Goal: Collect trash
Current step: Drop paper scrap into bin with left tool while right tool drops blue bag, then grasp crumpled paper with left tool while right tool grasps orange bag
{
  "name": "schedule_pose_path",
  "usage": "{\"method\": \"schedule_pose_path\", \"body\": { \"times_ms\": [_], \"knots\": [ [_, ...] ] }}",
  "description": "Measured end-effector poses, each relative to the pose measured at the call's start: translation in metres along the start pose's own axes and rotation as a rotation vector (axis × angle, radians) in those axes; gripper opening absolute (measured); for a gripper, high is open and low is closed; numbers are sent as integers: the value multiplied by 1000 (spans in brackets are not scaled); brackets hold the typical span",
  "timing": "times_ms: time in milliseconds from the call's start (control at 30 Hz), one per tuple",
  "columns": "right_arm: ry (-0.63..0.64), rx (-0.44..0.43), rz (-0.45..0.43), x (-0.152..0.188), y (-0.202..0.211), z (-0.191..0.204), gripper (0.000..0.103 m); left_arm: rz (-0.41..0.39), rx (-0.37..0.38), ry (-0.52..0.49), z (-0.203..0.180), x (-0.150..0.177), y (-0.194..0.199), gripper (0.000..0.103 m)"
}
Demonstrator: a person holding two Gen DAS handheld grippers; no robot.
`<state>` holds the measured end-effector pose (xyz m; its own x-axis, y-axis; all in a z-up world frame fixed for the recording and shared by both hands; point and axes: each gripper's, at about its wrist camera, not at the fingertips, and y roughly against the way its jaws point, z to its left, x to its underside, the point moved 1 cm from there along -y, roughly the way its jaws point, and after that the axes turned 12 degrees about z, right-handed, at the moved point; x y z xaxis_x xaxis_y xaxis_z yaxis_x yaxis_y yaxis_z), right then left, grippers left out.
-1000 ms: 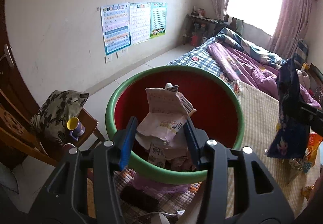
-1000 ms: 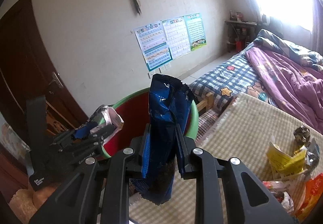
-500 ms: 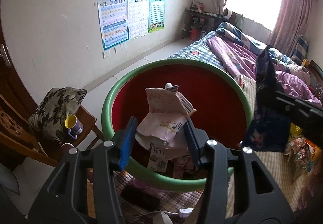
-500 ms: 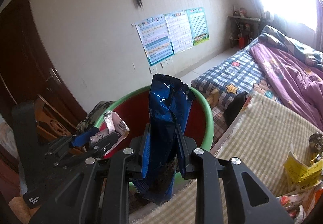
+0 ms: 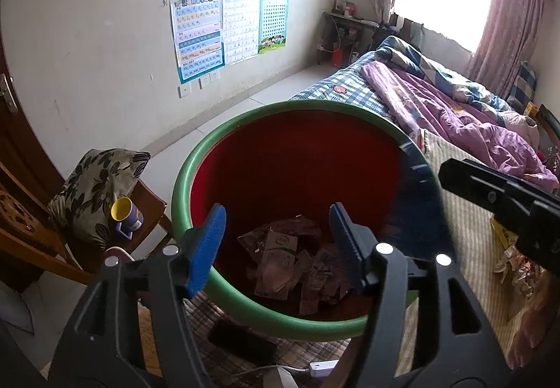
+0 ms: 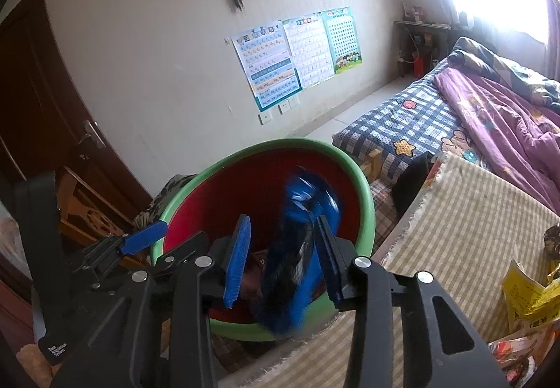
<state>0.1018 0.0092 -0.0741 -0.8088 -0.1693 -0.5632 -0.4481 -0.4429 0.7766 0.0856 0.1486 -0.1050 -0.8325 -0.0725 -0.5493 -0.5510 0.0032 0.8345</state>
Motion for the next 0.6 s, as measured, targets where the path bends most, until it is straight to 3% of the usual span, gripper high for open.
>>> {"method": "schedule_pose_path", "body": {
  "times_ms": [367,600],
  "knots": [
    [-23,-29,-45,12,34,-5,38,-14,-44,24,2,6,4,60],
    [-34,1,-45,44,69,-23,39,-16,-107,-17,-13,25,9,60]
  ]
}}
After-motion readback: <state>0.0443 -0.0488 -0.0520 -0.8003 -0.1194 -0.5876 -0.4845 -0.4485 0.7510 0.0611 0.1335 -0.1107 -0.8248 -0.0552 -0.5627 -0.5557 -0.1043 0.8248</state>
